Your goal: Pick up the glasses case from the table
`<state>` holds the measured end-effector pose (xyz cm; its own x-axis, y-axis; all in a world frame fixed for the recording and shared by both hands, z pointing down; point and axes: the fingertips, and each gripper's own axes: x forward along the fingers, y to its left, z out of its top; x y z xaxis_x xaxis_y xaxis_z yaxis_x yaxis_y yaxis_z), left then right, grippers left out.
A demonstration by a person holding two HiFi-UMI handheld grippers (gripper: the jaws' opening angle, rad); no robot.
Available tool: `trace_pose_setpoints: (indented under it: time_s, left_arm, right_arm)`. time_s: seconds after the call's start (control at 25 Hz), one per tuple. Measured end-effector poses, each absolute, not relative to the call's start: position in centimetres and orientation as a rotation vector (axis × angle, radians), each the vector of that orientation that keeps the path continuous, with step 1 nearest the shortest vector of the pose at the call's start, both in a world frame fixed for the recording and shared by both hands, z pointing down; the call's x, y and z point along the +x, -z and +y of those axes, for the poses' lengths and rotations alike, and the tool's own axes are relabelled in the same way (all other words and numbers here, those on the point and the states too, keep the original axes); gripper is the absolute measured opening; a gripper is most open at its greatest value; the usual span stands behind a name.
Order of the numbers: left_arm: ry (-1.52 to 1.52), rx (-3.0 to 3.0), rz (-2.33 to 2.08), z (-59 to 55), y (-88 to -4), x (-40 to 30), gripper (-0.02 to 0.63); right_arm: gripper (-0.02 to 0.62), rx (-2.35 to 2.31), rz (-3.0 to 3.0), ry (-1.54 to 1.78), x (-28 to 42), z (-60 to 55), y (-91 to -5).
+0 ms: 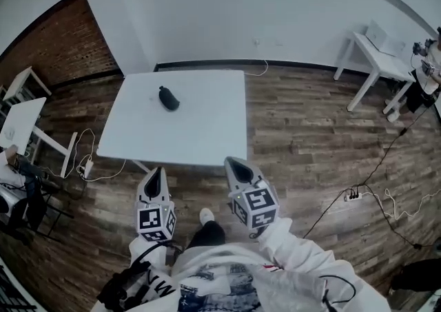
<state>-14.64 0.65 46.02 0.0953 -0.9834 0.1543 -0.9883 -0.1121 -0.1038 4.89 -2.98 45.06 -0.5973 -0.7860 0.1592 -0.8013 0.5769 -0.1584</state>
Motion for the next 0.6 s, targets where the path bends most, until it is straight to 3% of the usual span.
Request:
trace_pose_setpoints:
  time_s: [0.28, 0.6]
  left_arm:
    - [-0.289, 2.265, -2.074, -11.0, -45.4, -22.9, 0.025]
    - [-0.356, 2.228, -2.011, -18.1, -47.5, -22.6, 0.026]
  right_arm:
    - [0.003, 1.316, -2.73, -0.328, -4.2, -14.5, -44.1]
    - [0.003, 1.265, -2.696, -0.423, -5.2, -22.0, -46.1]
